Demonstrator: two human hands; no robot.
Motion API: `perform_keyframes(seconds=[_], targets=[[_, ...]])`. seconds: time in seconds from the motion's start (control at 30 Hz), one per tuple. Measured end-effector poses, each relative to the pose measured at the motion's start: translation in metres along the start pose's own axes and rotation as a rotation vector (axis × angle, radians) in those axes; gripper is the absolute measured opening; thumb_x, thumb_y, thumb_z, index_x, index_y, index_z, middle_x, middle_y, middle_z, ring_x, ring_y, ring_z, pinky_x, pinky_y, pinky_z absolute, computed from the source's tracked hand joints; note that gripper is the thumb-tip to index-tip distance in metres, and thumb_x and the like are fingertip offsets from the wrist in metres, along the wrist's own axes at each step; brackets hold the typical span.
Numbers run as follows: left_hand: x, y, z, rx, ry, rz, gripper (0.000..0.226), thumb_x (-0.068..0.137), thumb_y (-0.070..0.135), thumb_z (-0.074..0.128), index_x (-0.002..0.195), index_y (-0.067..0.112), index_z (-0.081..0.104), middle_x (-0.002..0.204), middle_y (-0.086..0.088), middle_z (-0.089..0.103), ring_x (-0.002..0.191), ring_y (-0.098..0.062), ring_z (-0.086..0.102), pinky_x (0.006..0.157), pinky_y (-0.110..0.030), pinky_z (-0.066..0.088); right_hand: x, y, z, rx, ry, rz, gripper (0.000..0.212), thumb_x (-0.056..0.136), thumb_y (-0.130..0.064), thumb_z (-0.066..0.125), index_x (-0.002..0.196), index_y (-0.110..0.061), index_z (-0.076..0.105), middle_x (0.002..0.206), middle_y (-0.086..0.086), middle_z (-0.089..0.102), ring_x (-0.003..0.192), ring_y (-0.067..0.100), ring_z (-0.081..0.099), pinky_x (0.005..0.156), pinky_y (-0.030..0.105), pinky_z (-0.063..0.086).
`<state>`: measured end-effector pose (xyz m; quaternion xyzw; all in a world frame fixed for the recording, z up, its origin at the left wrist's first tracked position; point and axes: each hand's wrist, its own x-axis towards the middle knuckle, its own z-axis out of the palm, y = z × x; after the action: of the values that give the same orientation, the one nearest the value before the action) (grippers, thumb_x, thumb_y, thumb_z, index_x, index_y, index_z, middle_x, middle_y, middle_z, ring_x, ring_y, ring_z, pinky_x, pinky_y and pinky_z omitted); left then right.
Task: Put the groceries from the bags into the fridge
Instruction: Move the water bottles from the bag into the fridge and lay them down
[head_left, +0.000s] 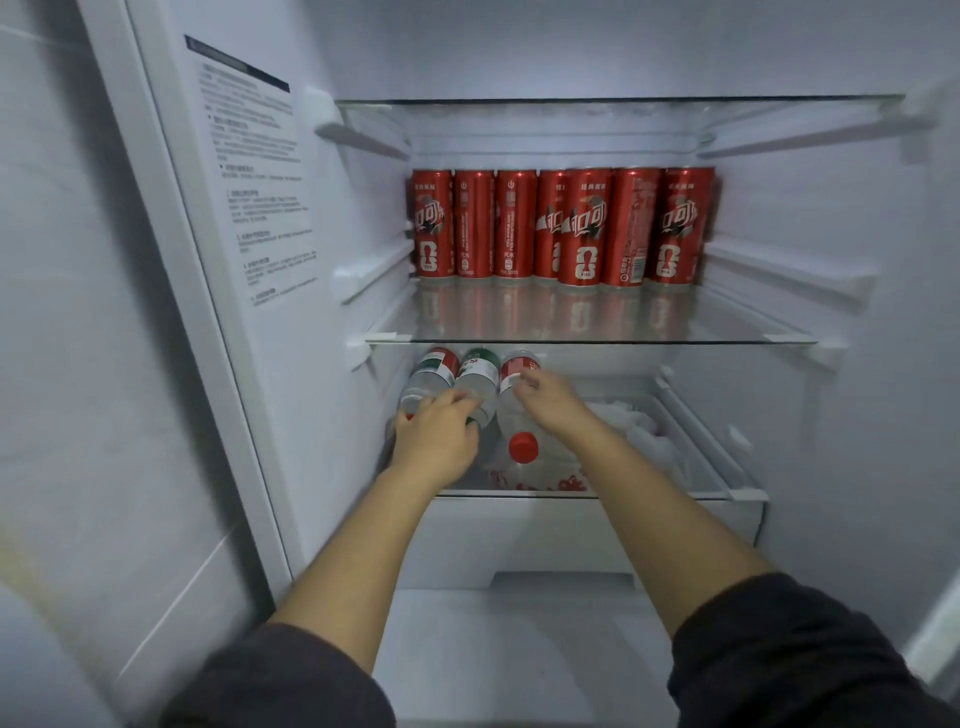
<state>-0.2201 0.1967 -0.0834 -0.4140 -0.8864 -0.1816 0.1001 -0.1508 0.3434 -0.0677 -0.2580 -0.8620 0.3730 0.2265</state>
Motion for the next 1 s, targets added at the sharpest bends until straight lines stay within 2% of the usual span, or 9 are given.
perform_keyframes(seconds=[0.07,0.13,0.2,0.27,0.4,0.5,0.8,0.9,1.0], targets=[[0.009,0.001,0.000,-0.040,0.081,-0.027,0.042,0.098,0.026,0.038,0.137,0.028,0.051,0.143,0.002,0.046,0.132,-0.023,0.039,0.107,-0.045,0.028,-0.007,0.003,0.010,-0.024,0.004,-0.039,0.031,0.098,-0.020,0.042,0.119,-0.011,0.062,0.122,0.015,0.056,0.113,0.034,0.054,0.089,0.036,0.042],[0.017,0.000,0.004,-0.006,0.118,-0.027,0.041,0.098,0.027,0.037,0.137,0.025,0.051,0.141,0.000,0.049,0.130,-0.023,0.041,0.104,-0.046,0.031,-0.015,0.008,0.022,-0.093,0.010,-0.071,0.040,0.096,-0.023,0.044,0.133,-0.009,0.050,0.137,0.014,0.043,0.120,0.035,0.048,0.096,0.036,0.041],[0.023,-0.001,0.008,0.046,0.092,-0.010,0.043,0.100,0.029,0.035,0.142,0.025,0.045,0.150,0.002,0.041,0.136,-0.021,0.036,0.106,-0.052,0.030,-0.019,0.010,0.029,-0.123,0.033,-0.084,0.054,0.095,-0.023,0.046,0.146,-0.008,0.035,0.151,0.014,0.028,0.130,0.036,0.040,0.106,0.041,0.038],[0.028,-0.004,0.010,0.103,0.071,0.006,0.046,0.101,0.032,0.031,0.146,0.025,0.039,0.155,0.005,0.034,0.141,-0.018,0.031,0.107,-0.056,0.030,-0.016,0.011,0.029,-0.127,0.045,-0.088,0.058,0.095,-0.021,0.045,0.149,-0.008,0.029,0.154,0.015,0.024,0.132,0.035,0.037,0.108,0.042,0.037],[0.035,-0.006,0.009,0.184,0.033,0.036,0.049,0.100,0.033,0.029,0.148,0.024,0.035,0.156,0.006,0.032,0.142,-0.018,0.029,0.107,-0.057,0.030,-0.003,0.011,0.024,-0.173,0.037,-0.057,0.059,0.097,-0.021,0.044,0.151,-0.009,0.025,0.159,0.013,0.018,0.138,0.033,0.032,0.109,0.038,0.033],[0.036,-0.007,0.013,0.207,0.031,0.029,0.050,0.100,0.033,0.027,0.148,0.024,0.035,0.156,0.006,0.033,0.143,-0.017,0.029,0.108,-0.056,0.029,0.005,0.015,0.025,-0.182,0.042,-0.056,0.059,0.096,-0.021,0.044,0.152,-0.010,0.026,0.160,0.013,0.019,0.140,0.032,0.030,0.109,0.036,0.032],[0.034,-0.009,0.019,0.215,0.066,0.019,0.051,0.099,0.033,0.025,0.147,0.023,0.039,0.153,0.007,0.038,0.141,-0.012,0.033,0.108,-0.055,0.029,0.010,0.018,0.027,-0.313,0.079,-0.093,0.057,0.096,-0.024,0.042,0.150,-0.012,0.029,0.156,0.012,0.027,0.126,0.033,0.047,0.096,0.039,0.045],[0.034,-0.009,0.018,0.203,0.066,0.020,0.051,0.099,0.033,0.027,0.148,0.022,0.037,0.154,0.007,0.037,0.142,-0.011,0.031,0.108,-0.055,0.029,0.010,0.015,0.026,-0.370,0.067,-0.109,0.058,0.096,-0.023,0.042,0.150,-0.008,0.028,0.155,0.016,0.027,0.134,0.032,0.039,0.103,0.039,0.040],[0.036,-0.010,0.018,0.202,0.059,0.034,0.054,0.096,0.034,0.023,0.148,0.023,0.037,0.154,0.007,0.036,0.141,-0.010,0.031,0.107,-0.053,0.030,0.010,0.015,0.025,-0.379,0.027,-0.123,0.060,0.096,-0.020,0.043,0.151,-0.003,0.025,0.159,0.016,0.019,0.146,0.029,0.021,0.116,0.036,0.025]])
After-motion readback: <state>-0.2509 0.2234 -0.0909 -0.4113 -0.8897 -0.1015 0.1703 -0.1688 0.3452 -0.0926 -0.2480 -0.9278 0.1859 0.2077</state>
